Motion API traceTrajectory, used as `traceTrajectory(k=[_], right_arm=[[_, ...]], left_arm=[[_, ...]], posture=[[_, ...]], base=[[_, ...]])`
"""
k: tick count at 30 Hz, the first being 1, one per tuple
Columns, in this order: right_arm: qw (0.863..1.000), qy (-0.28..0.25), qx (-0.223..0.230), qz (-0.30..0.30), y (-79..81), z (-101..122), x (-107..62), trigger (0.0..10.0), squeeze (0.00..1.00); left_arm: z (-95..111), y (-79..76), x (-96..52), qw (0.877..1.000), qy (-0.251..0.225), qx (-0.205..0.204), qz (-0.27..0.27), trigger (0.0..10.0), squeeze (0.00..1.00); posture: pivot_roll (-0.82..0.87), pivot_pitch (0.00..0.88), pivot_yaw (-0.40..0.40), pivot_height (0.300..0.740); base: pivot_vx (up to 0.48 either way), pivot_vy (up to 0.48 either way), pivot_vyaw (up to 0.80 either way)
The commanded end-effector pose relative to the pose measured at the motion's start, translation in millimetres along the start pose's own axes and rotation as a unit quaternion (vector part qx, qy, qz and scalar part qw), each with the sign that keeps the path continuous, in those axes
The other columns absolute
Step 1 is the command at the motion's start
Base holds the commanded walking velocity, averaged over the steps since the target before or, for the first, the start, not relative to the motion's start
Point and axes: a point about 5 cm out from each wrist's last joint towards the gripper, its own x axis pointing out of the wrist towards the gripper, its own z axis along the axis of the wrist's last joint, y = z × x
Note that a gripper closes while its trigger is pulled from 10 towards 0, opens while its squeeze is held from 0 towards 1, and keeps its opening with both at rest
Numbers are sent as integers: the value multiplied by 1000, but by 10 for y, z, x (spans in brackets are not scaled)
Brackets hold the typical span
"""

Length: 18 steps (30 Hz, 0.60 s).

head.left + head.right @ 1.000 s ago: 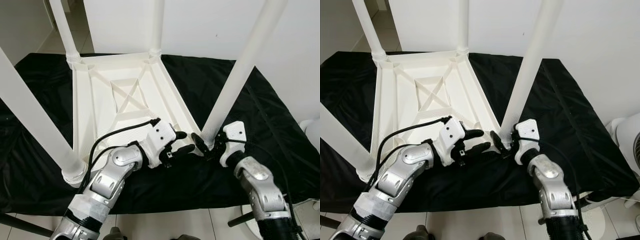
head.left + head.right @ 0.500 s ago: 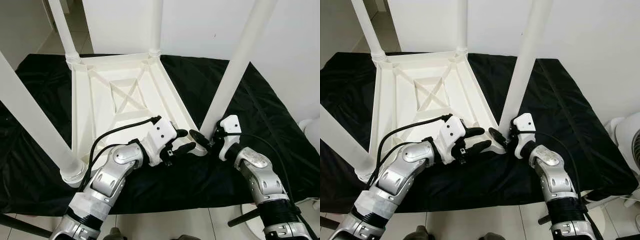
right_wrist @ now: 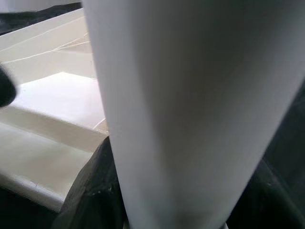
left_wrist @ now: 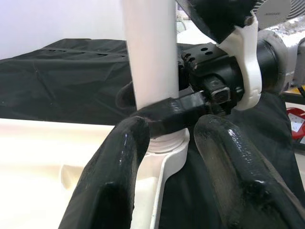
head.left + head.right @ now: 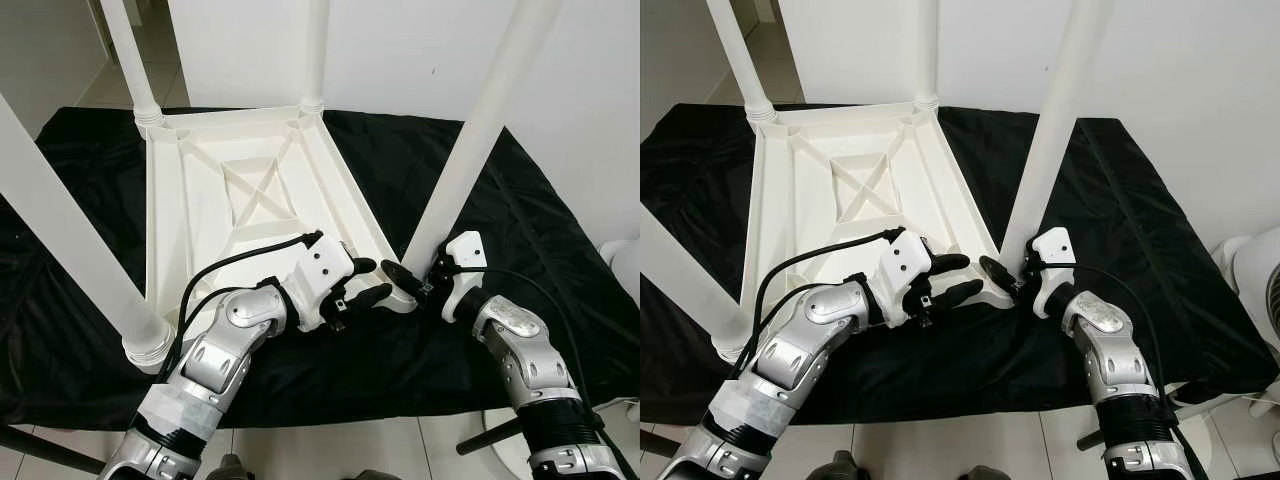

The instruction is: Building children table

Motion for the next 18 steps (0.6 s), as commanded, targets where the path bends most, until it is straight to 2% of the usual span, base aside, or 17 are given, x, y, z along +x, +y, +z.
traceTrajectory(k=[1,11,14,18], right_arm=[[999,22,13,-26,-9,-75,-16,10000,0],[996,11,12,-86,108,-12,8,10000,0],[989,20,29,-142,186,-41,17,10000,0],[985,23,40,-164,239,-65,22,10000,0]], left_arm=[[-22,-6,1,1000,1,-4,3,10000,0],[-47,-48,-15,1000,5,-9,-2,10000,0],[-49,-45,-17,1000,5,-9,-1,10000,0],[-53,-45,-20,1000,6,-10,-1,10000,0]], posture=[[-2,0,-27,740],[-5,0,-31,740],[0,0,-39,740],[1,0,-36,740]], base=[[0,0,0],[0,0,0],[0,0,0],[0,0,0]])
